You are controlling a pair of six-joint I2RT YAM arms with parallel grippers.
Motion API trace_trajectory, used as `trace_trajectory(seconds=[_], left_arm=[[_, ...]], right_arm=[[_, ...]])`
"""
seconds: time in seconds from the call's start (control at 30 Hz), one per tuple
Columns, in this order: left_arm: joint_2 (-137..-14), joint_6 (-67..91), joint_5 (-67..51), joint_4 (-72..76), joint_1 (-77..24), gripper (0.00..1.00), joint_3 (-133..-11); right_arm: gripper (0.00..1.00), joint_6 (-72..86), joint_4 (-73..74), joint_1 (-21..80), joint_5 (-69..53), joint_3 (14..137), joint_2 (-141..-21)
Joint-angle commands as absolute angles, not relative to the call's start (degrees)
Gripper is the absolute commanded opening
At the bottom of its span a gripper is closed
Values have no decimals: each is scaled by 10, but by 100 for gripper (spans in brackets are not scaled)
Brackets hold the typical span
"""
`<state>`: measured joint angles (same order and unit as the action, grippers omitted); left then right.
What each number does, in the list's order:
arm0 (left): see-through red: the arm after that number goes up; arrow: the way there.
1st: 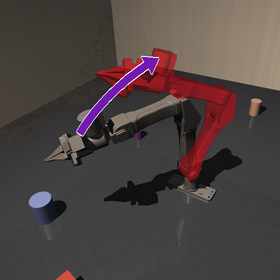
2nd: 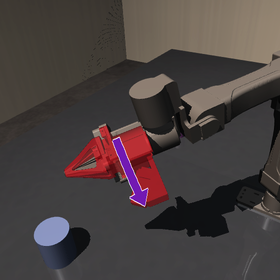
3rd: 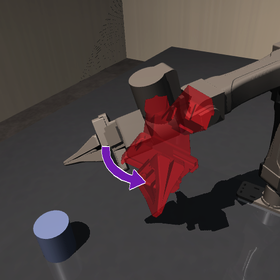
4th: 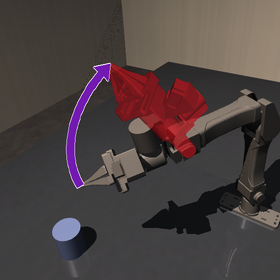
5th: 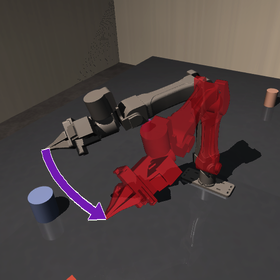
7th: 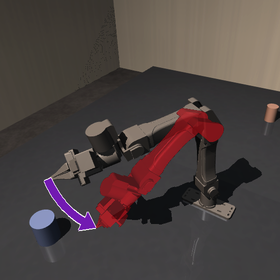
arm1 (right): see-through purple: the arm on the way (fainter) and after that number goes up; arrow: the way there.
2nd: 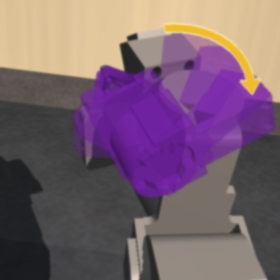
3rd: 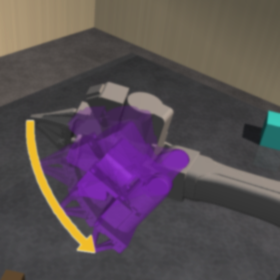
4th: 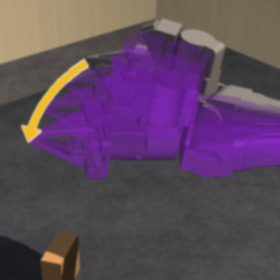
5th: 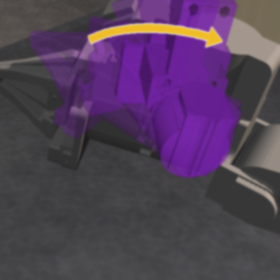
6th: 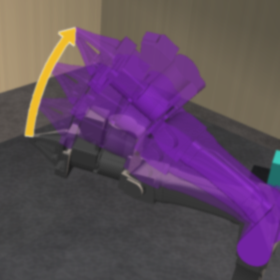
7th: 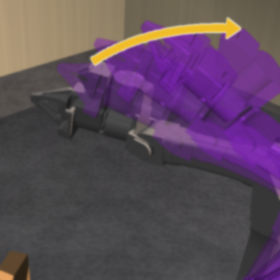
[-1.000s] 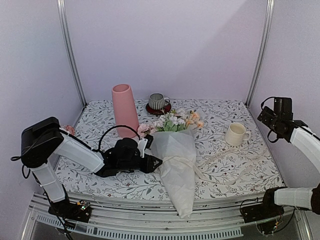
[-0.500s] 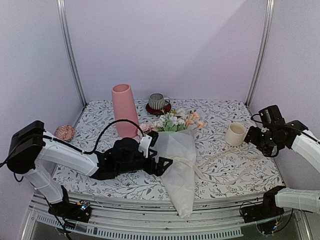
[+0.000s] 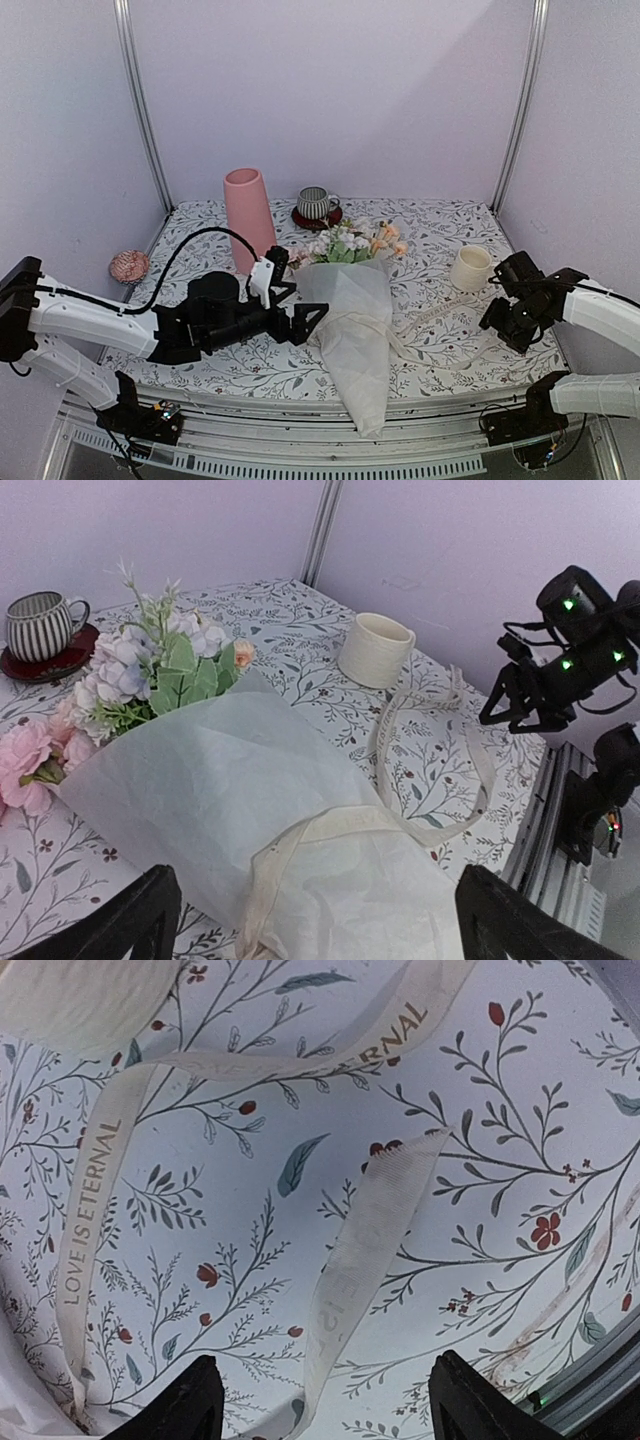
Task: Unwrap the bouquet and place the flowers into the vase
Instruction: Untie the half-tied ribbon from the folded wrapping paper, then pick up the untied ribbon from the center of the board.
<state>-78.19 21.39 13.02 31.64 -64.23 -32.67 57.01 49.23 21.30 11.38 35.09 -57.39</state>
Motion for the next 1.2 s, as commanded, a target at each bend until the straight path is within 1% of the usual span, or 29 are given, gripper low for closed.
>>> trace_trajectory(seconds=[0.0, 0.13, 0.33, 0.57, 0.73, 0.87, 1.0, 1.07, 1.1, 1.17], left_arm=[[-750, 198, 156, 305, -646, 98, -310], [-738, 196, 161, 305, -646, 98, -302], [-742, 197, 162, 305, -645, 98, -301], [-749, 198, 160, 306, -646, 98, -305], [-751, 198, 160, 305, -646, 98, -307], [-754, 197, 158, 304, -646, 98, -311], [-754, 196, 160, 296, -646, 97, -314], [-752, 195, 162, 294, -645, 97, -314], [-751, 195, 162, 293, -645, 97, -313], [-749, 192, 162, 291, -645, 97, -313]], right_arm=[[72, 600, 448, 217, 105, 318, -589], [72, 615, 410, 218, 79, 286, -597], [72, 628, 389, 219, 80, 266, -619], [65, 630, 360, 223, 73, 253, -641], [62, 631, 355, 226, 76, 258, -650], [54, 629, 344, 226, 75, 266, -664], [53, 622, 336, 230, 72, 279, -692], [44, 618, 336, 233, 74, 285, -707], [38, 615, 335, 235, 75, 288, -713], [31, 610, 335, 235, 75, 295, -721]])
